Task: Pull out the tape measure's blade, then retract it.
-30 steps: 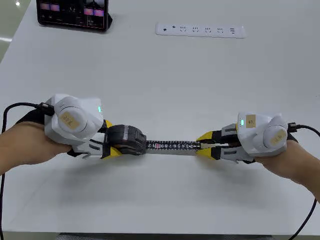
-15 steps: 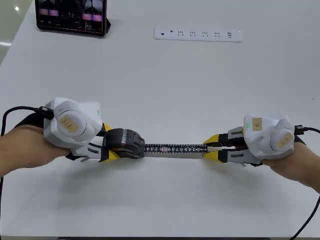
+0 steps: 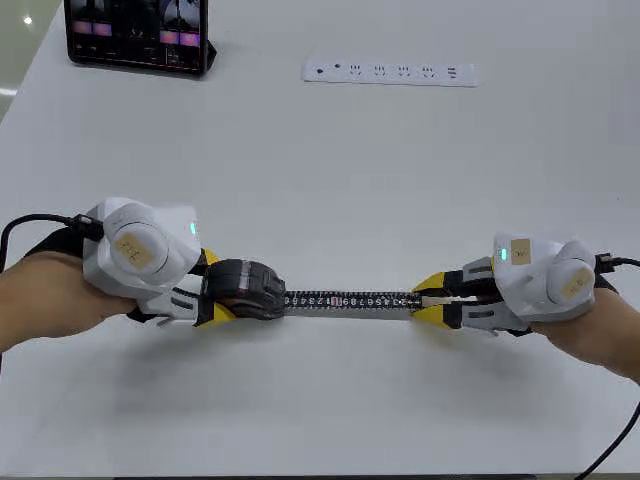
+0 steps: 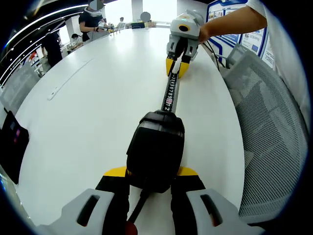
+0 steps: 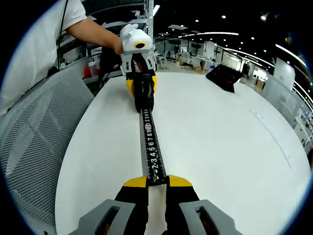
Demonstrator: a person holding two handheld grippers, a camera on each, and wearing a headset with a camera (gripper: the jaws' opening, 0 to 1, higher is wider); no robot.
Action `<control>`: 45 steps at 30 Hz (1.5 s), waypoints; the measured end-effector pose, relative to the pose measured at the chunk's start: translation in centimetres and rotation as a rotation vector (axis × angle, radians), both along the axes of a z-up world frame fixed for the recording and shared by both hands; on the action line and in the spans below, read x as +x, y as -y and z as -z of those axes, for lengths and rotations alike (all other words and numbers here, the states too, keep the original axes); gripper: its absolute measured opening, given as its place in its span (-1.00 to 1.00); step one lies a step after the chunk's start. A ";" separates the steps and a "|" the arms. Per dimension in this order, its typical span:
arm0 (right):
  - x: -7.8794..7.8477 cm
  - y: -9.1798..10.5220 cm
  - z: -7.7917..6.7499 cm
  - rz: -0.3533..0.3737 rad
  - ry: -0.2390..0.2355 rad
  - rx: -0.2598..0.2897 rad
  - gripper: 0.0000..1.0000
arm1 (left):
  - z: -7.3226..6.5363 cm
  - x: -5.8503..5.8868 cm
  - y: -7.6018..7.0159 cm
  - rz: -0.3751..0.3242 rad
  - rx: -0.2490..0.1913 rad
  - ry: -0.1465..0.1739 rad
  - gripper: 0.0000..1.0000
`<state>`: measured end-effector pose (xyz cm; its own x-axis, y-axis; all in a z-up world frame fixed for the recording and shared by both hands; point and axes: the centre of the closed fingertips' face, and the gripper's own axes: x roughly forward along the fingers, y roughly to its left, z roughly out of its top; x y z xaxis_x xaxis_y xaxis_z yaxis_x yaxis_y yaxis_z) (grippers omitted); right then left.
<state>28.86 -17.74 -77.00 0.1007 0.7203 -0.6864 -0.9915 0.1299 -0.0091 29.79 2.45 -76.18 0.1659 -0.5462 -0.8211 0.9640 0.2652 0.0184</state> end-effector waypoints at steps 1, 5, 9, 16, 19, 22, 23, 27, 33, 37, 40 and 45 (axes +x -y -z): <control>0.0 0.0 0.0 0.000 0.000 -0.001 -0.83 | 0.0 0.0 0.0 0.000 0.000 0.000 -0.46; -0.1 0.2 0.0 0.001 -0.001 -0.005 -0.83 | 0.0 0.0 0.0 -0.001 0.000 0.000 -0.46; -0.1 0.5 0.0 0.002 -0.003 -0.010 -0.83 | 0.0 0.0 0.0 -0.004 -0.001 0.001 -0.46; -0.1 1.6 0.1 0.004 -0.003 -0.023 -0.84 | 0.0 0.0 0.0 -0.004 -0.002 0.001 -0.46; -0.1 1.8 0.1 0.001 -0.001 -0.031 -0.84 | 0.0 0.0 0.0 -0.004 -0.002 0.001 -0.46; 0.0 2.1 0.2 0.002 -0.002 -0.037 -0.84 | 0.0 0.0 0.0 -0.005 -0.002 0.002 -0.46; 0.0 2.3 0.2 0.001 -0.002 -0.041 -0.84 | 0.0 0.0 0.0 -0.006 -0.002 0.002 -0.46; 0.1 3.0 0.3 0.001 -0.002 -0.049 -0.84 | 0.0 0.0 0.0 -0.006 -0.001 0.003 -0.46; 0.1 3.7 0.5 0.004 -0.006 -0.061 -0.84 | 0.0 -0.1 -0.1 -0.004 0.002 0.005 -0.46; 0.1 4.0 0.4 0.000 -0.006 -0.071 -0.84 | 0.0 -0.1 -0.1 -0.005 0.002 0.005 -0.46; -0.1 4.4 0.5 0.005 -0.013 -0.076 -0.84 | 0.0 0.0 -0.1 -0.005 0.002 0.005 -0.46; -0.2 5.2 0.2 0.001 -0.012 -0.094 -0.84 | 0.0 0.0 -0.1 -0.003 0.004 0.005 -0.46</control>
<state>28.70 -22.98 -77.19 0.0929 0.6527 -0.7519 -0.9914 0.1304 -0.0093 29.78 2.53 -76.14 0.1718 -0.5426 -0.8222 0.9632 0.2677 0.0246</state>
